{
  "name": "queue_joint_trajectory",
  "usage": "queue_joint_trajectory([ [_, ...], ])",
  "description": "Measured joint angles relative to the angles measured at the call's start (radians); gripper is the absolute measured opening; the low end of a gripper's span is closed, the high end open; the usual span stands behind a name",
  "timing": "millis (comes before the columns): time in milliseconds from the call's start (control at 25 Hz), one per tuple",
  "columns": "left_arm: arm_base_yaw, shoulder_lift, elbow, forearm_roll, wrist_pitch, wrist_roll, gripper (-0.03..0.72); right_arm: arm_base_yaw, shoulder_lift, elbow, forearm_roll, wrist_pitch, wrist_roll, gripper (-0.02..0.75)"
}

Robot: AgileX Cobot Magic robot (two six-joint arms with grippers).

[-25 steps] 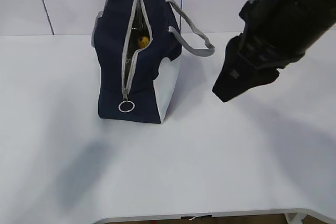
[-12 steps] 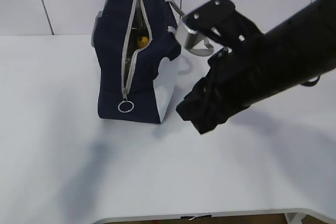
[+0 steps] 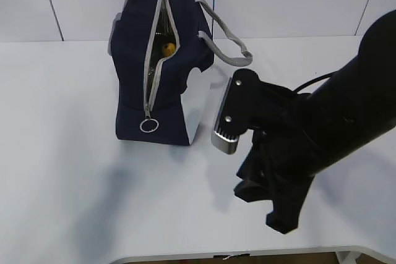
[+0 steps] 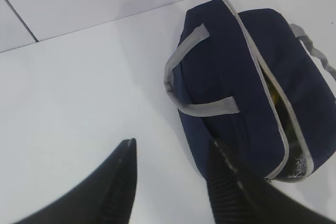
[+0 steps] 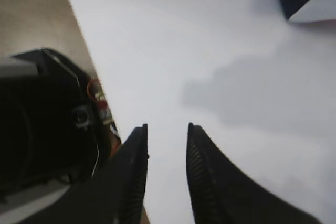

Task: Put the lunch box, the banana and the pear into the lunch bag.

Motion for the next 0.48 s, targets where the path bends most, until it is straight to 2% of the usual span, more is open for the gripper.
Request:
queue_joint_trajectory([
  [160, 0.0, 0.0, 0.0, 0.004, 0.0, 0.0, 0.316, 0.0, 0.002, -0.028, -0.117, 0.124, 0.109, 0.231],
  [280, 0.0, 0.0, 0.0, 0.005, 0.0, -0.004, 0.316, 0.0, 0.004, -0.1, -0.199, 0.253, 0.279, 0.231],
  [480, 0.0, 0.0, 0.0, 0.005, 0.0, -0.028, 0.316, 0.002, 0.031, -0.23, -0.448, 0.485, 0.764, 0.231],
])
